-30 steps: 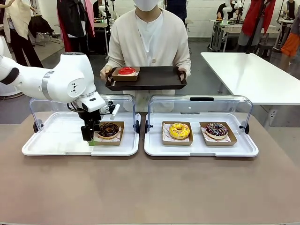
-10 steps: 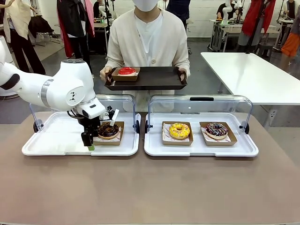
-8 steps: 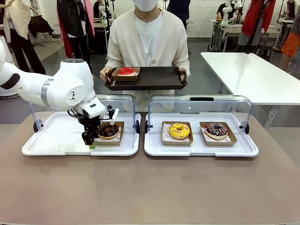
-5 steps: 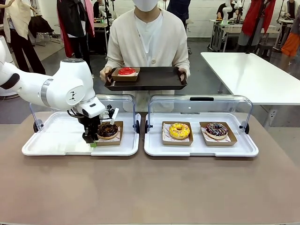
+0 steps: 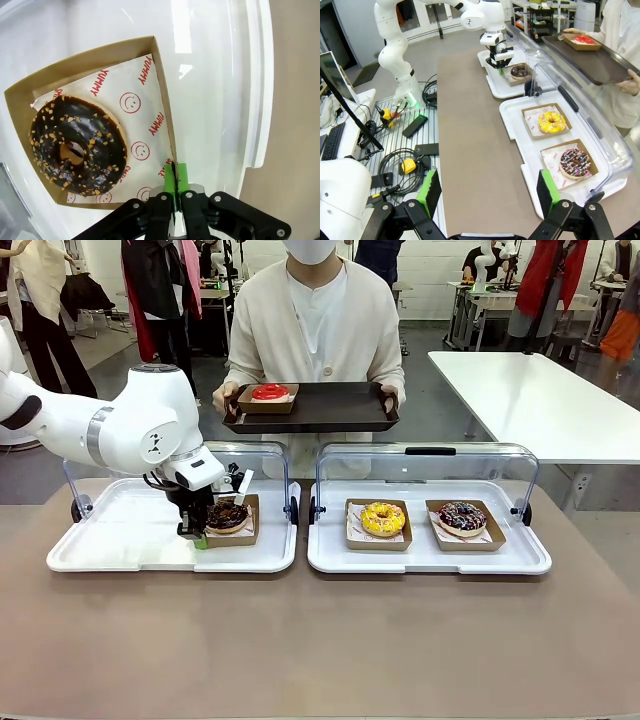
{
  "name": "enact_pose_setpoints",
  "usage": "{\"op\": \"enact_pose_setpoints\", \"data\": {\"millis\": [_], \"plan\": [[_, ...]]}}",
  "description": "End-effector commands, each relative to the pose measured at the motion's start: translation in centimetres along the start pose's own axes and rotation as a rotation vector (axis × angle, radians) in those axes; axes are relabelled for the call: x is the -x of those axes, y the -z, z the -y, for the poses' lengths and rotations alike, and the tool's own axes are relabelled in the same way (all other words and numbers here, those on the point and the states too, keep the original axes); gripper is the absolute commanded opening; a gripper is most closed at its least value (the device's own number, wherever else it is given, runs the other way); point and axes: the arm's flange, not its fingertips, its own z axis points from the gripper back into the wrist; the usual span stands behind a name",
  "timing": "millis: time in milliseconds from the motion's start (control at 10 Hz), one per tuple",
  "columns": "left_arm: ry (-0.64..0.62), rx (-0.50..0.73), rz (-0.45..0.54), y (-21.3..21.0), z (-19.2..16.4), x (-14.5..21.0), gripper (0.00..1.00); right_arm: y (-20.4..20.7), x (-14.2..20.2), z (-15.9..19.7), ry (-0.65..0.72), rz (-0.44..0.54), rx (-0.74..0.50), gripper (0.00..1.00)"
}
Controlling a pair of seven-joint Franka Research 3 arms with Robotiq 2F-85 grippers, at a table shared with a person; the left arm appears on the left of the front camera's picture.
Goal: Provide the desired donut to the person.
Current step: Pick up and lift the Paper togo box containing the Donut pointed at by the person.
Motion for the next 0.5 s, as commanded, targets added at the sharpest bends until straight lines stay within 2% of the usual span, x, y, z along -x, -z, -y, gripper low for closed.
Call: {"op": "enact_pose_setpoints", "data": {"millis": [0,400], "plan": [[0.009,0.041,-0.041,-1.3,0.6,0.3,0.0,0.1,0.0,0.0,-0.005,0.012,-0.004,1.0],[0.113,0.099,-0.073,-11.9,6.6,1.7,0.0,0.1,0.0,0.0,-0.005,0.012,-0.004,1.0]]}}
